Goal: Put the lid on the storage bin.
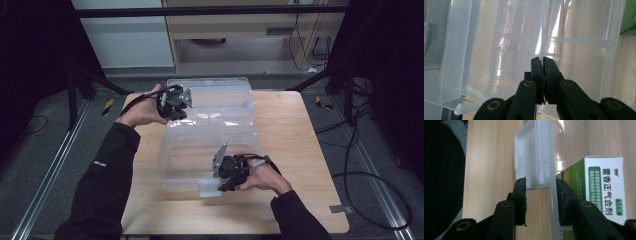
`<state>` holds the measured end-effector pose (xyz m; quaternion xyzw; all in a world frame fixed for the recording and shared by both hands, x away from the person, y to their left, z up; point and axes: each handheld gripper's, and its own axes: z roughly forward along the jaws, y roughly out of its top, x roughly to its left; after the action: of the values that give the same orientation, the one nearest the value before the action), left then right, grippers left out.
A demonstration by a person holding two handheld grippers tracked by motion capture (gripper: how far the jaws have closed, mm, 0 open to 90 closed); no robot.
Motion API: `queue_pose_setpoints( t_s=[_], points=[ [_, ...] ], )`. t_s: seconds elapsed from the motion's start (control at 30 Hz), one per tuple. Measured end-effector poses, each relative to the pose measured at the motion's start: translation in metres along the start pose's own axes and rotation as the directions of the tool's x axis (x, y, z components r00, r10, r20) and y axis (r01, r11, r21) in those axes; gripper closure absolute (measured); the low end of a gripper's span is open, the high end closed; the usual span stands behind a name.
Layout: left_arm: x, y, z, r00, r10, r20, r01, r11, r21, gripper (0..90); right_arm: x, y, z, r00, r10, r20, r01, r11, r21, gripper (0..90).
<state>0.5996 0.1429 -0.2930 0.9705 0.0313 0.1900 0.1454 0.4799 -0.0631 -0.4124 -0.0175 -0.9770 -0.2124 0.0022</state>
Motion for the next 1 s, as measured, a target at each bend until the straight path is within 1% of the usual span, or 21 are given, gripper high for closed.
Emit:
queue_pose_setpoints(
  t_s=[0.2, 0.23, 0.43, 0.47, 0.67, 0.77, 0.8, 0.83, 0.9, 0.93, 0.97, 1.0],
  points=[
    [-0.007, -0.001, -0.006, 0.9999, -0.002, 0.011, 0.002, 0.9998, -0.019, 88.2, 0.000, 0.000, 0.000, 0.9999, 0.011, -0.001, -0.011, 1.000, 0.009, 65.5],
    [-0.008, -0.001, -0.008, 0.9999, 0.005, 0.009, -0.005, 0.9998, -0.020, 88.3, 0.000, 0.000, 0.000, 0.9999, 0.012, -0.001, -0.012, 1.000, 0.008, 65.5],
    [-0.020, -0.004, -0.013, 0.9999, 0.007, -0.007, -0.008, 0.9988, -0.049, 88.3, 0.000, 0.000, 0.000, 0.9998, 0.020, -0.003, -0.020, 1.000, 0.005, 65.5],
    [-0.022, -0.004, -0.015, 0.9999, 0.008, -0.007, -0.008, 0.9990, -0.043, 88.3, 0.000, 0.000, 0.000, 0.9998, 0.020, -0.004, -0.020, 1.000, 0.004, 65.4],
    [-0.034, -0.007, -0.021, 0.9998, 0.015, -0.012, -0.016, 0.9979, -0.063, 88.5, 0.000, 0.000, 0.000, 0.9996, 0.028, -0.009, -0.028, 1.000, 0.007, 65.3],
    [-0.040, -0.007, -0.023, 0.9996, 0.021, -0.019, -0.022, 0.9978, -0.063, 88.5, 0.000, 0.000, 0.000, 0.9996, 0.025, -0.009, -0.025, 1.000, 0.005, 65.3],
    [-0.044, -0.008, -0.025, 1.0000, 0.002, -0.005, -0.003, 0.9986, -0.052, 88.5, 0.000, 0.000, 0.000, 0.9997, 0.025, -0.008, -0.025, 1.000, 0.004, 65.3],
    [-0.048, -0.009, -0.026, 1.0000, -0.004, -0.001, 0.004, 0.9982, -0.059, 88.5, 0.000, 0.000, 0.000, 0.9997, 0.022, -0.009, -0.022, 1.000, 0.003, 65.2],
    [-0.050, -0.009, -0.026, 1.0000, -0.001, -0.001, 0.001, 0.9982, -0.060, 88.5, 0.000, 0.000, 0.000, 0.9996, 0.026, -0.010, -0.026, 1.000, 0.004, 65.2],
    [-0.052, -0.009, -0.027, 1.0000, -0.007, 0.003, 0.007, 0.9980, -0.062, 88.5, 0.001, 0.000, 0.000, 0.9996, 0.026, -0.007, -0.026, 1.000, 0.006, 65.2],
    [-0.053, -0.009, -0.028, 1.0000, 0.004, -0.001, -0.004, 0.9981, -0.061, 88.5, 0.001, 0.000, 0.000, 0.9996, 0.026, -0.008, -0.026, 1.000, 0.006, 65.2],
    [-0.055, -0.009, -0.028, 1.0000, 0.004, 0.003, -0.004, 0.9982, -0.060, 88.5, 0.000, 0.000, 0.000, 0.9997, 0.021, -0.012, -0.021, 1.000, 0.003, 65.2]
  ],
)
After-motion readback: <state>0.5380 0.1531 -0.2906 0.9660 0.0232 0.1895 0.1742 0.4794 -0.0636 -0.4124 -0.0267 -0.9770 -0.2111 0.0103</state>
